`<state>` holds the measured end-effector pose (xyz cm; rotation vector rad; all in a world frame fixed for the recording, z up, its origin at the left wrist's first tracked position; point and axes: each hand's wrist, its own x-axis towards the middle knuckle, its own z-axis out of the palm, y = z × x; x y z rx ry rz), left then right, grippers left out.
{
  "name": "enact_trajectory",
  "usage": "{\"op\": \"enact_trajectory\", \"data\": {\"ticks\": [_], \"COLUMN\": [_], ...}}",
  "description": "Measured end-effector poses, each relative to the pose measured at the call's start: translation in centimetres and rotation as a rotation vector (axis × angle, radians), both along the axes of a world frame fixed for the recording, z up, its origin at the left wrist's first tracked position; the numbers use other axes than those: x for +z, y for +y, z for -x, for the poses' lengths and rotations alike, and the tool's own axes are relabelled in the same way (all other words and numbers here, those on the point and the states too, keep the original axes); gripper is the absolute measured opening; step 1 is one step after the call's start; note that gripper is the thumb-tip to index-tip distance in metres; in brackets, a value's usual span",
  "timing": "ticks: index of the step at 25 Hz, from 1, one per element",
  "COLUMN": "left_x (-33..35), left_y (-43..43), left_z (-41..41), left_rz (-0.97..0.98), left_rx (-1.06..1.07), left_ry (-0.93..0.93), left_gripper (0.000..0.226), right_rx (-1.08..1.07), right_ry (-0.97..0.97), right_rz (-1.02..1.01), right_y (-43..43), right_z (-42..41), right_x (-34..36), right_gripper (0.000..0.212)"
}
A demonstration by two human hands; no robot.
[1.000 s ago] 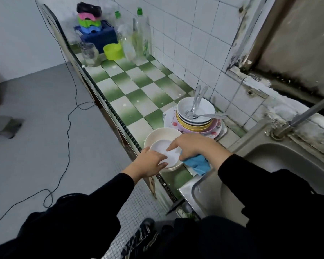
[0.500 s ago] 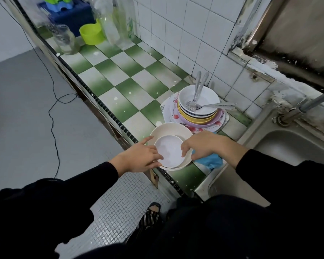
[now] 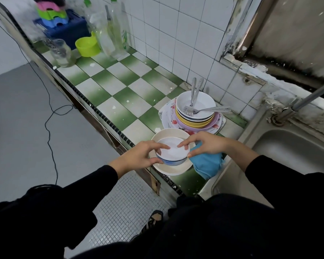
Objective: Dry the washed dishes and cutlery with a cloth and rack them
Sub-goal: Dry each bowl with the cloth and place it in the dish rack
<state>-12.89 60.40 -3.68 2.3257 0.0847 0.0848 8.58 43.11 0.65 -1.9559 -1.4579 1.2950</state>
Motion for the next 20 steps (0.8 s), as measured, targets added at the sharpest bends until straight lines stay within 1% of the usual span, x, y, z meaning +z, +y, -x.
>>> {"op": "enact_trajectory", "data": {"ticks": [4, 5, 7, 9, 12, 15, 17, 20], "left_x": [-0.6, -0.8, -1.2, -1.2, -0.5, 0.3, 0.7, 1.7], "left_y": [-1.0, -1.2, -1.5, -1.7, -2.1, -2.8, -3.2, -3.8], "left_z": [0.2, 0.4, 0.6, 0.4, -0.3, -0.8, -1.2, -1.3], "left_rz": [0.266, 0.305, 0.358, 0.412, 0.537, 0.783, 0.904, 0.868], "left_rx": [0.136, 0.167, 0.229, 0.282, 0.337, 0.469, 0.536, 0.562], "left_ry": [0.012, 0.029, 0.06, 0.056, 0.026, 0.034, 0.042, 0.044], "left_gripper": [0.037, 0.039, 0.043, 0.037, 0.038, 0.035, 0.032, 0.033], "right_rx": [-0.193, -0.225, -0.223, -0.199, -0.157, -0.166, -0.211, -0.303], "right_ry": [0.157, 0.173, 0.156, 0.122, 0.031, -0.158, -0.27, -0.335], "right_rz": [-0.08, -0.083, -0.082, -0.084, -0.143, -0.212, -0.236, -0.24], "right_y": [-1.0, -1.2, -1.7, -2.0, -1.9, -1.3, -1.1, -0.9], "right_z": [-0.1, -0.1, -0.2, -0.1, 0.8, 1.9, 2.4, 3.1], "right_x": [-0.1, -0.2, -0.5, -0.8, -1.3, -2.0, -2.5, -2.7], "right_gripper": [0.035, 0.036, 0.039, 0.046, 0.065, 0.088, 0.092, 0.084]}}
